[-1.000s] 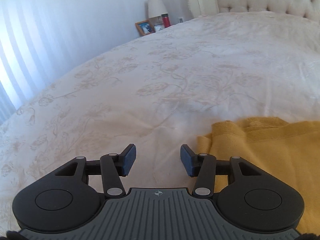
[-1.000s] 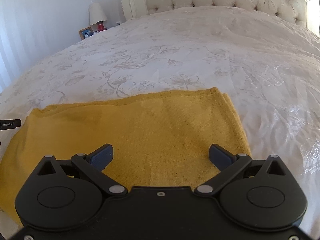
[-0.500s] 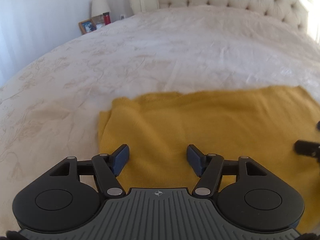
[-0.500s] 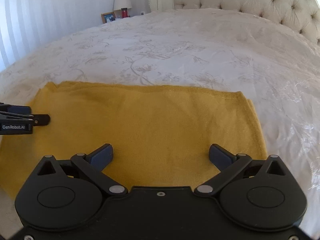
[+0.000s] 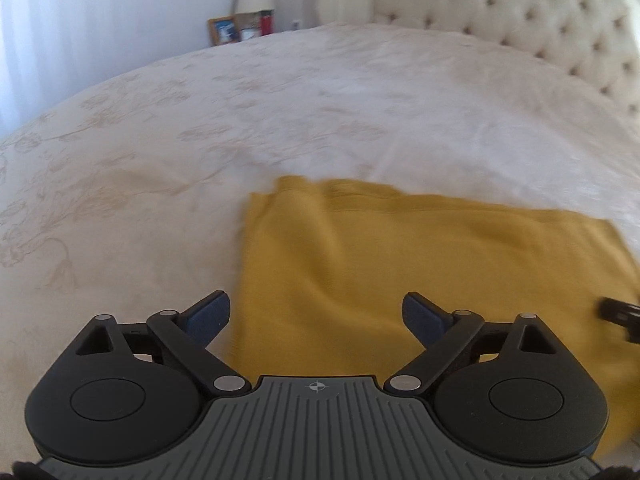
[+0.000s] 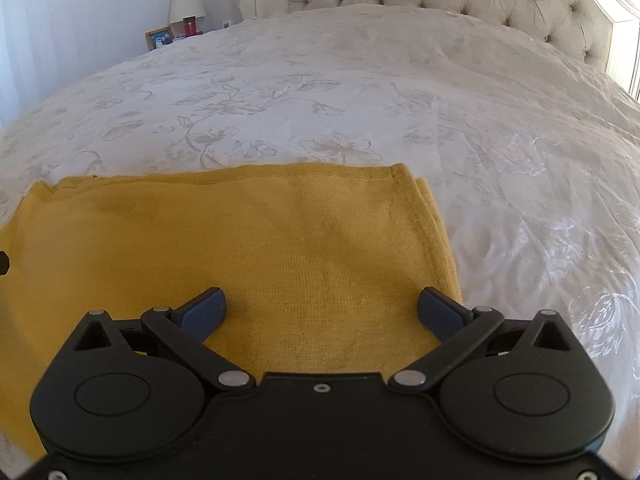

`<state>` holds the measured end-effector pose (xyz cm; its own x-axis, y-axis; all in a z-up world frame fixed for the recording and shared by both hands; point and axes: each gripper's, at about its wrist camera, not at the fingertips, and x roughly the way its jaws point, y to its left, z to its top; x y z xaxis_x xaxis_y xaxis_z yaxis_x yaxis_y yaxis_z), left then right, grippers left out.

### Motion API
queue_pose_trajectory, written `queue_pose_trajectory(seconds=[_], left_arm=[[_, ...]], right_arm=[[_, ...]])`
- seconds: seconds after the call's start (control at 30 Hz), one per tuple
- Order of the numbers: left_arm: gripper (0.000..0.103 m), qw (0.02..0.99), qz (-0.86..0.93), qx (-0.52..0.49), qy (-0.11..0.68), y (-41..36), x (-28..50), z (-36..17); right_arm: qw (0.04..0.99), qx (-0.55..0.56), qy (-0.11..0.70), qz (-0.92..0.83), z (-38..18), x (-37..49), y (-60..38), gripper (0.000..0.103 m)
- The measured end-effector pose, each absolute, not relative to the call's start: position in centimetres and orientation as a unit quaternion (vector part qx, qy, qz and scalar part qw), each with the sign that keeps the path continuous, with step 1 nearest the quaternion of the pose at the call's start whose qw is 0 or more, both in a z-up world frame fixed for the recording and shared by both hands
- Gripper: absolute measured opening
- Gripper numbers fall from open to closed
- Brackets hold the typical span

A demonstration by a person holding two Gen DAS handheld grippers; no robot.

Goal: Fold small clothes

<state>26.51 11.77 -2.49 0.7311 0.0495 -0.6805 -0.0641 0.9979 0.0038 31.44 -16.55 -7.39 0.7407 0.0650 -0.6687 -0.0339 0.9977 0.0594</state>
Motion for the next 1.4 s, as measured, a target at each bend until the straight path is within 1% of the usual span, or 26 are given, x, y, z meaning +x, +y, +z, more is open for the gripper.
queue_pose_trajectory(seconds=[0.07,0.17,0.4,0.63,0.83,1.0,1.27,1.4], left_arm=[[0.094,0.929,0.008,0.013,0.371,10.2,25.9,-2.7],[0.094,0.915,-0.004,0.055,0.4,8.7,25.6,-4.3],[0.095,0.896,0.016,0.028,0.444,10.4,24.0,-5.4],[0.095,0.891,0.037,0.017,0.451,10.0,23.1,-5.7],[0.098,0.89,0.05,0.021,0.452,9.5,23.1,-6.2],[0.103,0.886,0.046,0.014,0.462,9.8,23.5,-6.4],[0.103,0.887,0.048,0.012,0.46,9.8,23.5,-6.6],[0.103,0.889,0.047,0.013,0.455,9.7,23.3,-6.7]], right_arm=[[0.933,0.019,0.359,0.028,-7.4,31.4,-16.4,0.102],[0.933,0.014,0.36,0.029,-7.4,31.3,-16.3,0.102],[0.932,0.009,0.363,0.024,-7.5,31.2,-16.3,0.102],[0.932,0.0,0.363,0.018,-7.8,31.4,-16.0,0.102],[0.935,0.006,0.354,0.013,-8.5,31.0,-16.0,0.102],[0.94,0.013,0.341,0.014,-8.9,30.7,-16.2,0.102],[0.941,0.038,0.335,0.031,-9.2,30.7,-17.1,0.103],[0.93,0.059,0.352,0.088,-8.5,30.9,-19.1,0.103]])
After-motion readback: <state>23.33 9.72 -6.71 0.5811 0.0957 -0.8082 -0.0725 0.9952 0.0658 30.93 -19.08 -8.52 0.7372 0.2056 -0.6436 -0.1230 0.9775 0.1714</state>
